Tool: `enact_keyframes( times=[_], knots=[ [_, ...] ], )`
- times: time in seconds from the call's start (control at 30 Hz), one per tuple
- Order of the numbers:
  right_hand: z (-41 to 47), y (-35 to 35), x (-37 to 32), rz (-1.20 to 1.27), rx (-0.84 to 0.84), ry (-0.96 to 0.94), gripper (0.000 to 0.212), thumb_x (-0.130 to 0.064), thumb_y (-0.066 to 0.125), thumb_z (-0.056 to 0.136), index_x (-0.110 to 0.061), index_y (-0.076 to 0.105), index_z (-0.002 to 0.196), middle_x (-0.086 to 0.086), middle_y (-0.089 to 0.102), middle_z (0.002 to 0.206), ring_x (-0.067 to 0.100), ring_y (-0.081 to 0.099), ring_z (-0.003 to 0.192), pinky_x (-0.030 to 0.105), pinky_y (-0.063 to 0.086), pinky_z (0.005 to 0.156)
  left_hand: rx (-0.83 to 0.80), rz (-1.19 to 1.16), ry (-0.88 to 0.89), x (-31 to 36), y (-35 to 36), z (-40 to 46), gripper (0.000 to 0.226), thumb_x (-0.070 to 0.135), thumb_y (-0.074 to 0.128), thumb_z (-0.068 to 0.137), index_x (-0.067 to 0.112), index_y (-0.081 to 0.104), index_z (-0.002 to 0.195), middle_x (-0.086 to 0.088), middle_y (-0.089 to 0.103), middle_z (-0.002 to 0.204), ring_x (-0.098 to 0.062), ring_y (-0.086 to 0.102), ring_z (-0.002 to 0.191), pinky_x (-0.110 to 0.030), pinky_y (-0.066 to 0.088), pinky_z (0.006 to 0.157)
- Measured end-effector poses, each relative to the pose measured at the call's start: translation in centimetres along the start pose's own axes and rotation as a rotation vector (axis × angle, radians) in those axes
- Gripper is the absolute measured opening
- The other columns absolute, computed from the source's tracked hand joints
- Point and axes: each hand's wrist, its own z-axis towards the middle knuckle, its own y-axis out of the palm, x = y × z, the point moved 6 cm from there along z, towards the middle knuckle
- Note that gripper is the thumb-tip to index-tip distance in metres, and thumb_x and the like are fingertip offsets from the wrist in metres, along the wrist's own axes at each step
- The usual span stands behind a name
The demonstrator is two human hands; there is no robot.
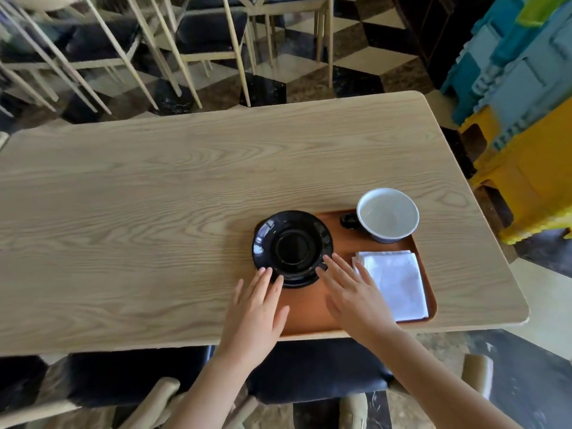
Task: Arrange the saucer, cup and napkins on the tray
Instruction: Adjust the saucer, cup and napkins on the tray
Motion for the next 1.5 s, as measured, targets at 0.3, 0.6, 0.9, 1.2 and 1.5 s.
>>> enact_keyframes(
  times=[0.3,0.6,0.9,1.2,1.5],
  knots=[
    [-1.6,-0.6,-1.0,0.036,0.028,-0.027,0.044,-0.024,0.036,0.083,-0.014,0.063,0.116,0.01,0.062,0.125,0.025,0.052,0.122,0.048,0.044,0.096,-0.018,-0.047,0.021,0.2,0.5,-2.4,0.055,0.043,0.033,0.088,0.014,0.049,0.132,-0.01,0.05,0.138,-0.023,0.043,0.13,-0.047,0.04,0.101],
    [-3.2,-0.8,-1.6,0.063,0.009,0.002,0.046,-0.025,0.032,0.084,-0.014,0.06,0.12,0.009,0.059,0.129,0.026,0.048,0.125,0.047,0.039,0.1,-0.048,-0.055,0.043,0.6,0.4,-3.7,0.056,0.044,0.031,0.088,0.014,0.046,0.133,-0.011,0.048,0.14,-0.025,0.042,0.131,-0.046,0.043,0.1],
    [-2.9,-1.3,-1.5,0.064,0.019,-0.008,0.039,-0.02,0.067,0.077,-0.014,0.062,0.116,0.011,0.062,0.125,0.027,0.052,0.121,0.052,0.042,0.096,-0.009,0.002,0.053,1.0,-0.8,-2.9,0.056,0.045,0.031,0.087,0.013,0.056,0.125,-0.011,0.058,0.13,-0.024,0.051,0.123,-0.049,0.043,0.099],
    [1.4,-7.8,8.9,0.008,0.24,0.271,0.036,-0.021,0.059,0.074,-0.005,0.065,0.106,0.018,0.067,0.112,0.034,0.063,0.103,0.05,0.05,0.086,0.27,-0.044,0.159,7.4,-7.0,8.5,0.055,0.041,0.033,0.087,0.007,0.055,0.123,-0.013,0.062,0.123,-0.026,0.055,0.118,-0.047,0.044,0.095],
    [2.6,-6.2,15.2,0.003,0.084,0.424,0.042,-0.02,0.058,0.079,-0.004,0.055,0.118,0.016,0.064,0.114,0.034,0.057,0.106,0.045,0.044,0.089,0.212,-0.066,0.132,12.5,-6.1,15.5,0.059,0.036,0.062,0.079,0.003,0.049,0.126,-0.015,0.063,0.115,-0.033,0.055,0.112,-0.047,0.043,0.093]
  ],
)
